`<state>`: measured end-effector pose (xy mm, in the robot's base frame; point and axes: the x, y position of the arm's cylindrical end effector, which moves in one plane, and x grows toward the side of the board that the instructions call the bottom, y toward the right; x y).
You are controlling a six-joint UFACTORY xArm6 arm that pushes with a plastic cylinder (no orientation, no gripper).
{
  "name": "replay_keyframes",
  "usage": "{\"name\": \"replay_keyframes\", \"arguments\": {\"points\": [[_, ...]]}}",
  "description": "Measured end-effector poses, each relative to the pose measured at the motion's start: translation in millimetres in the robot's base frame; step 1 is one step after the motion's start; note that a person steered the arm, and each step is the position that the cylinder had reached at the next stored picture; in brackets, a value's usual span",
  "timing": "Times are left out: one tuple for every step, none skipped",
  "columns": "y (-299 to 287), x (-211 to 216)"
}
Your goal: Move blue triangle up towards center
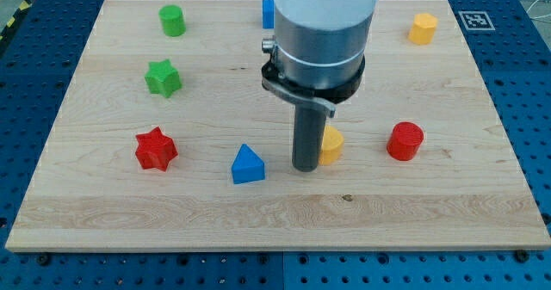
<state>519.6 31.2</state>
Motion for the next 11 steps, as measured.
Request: {"name": "replay_keyframes", "arguments": {"points": [[20.1,-15.2],[57.7,-27.8],[86.3,-34.1],[91.2,-34.0],[66.7,-12.7],[64.4,49.3],[49.4,89.9],[5.2,92.1],[-35.9,88.1],[-71.7,79.2],[-81.9,67.9]]}}
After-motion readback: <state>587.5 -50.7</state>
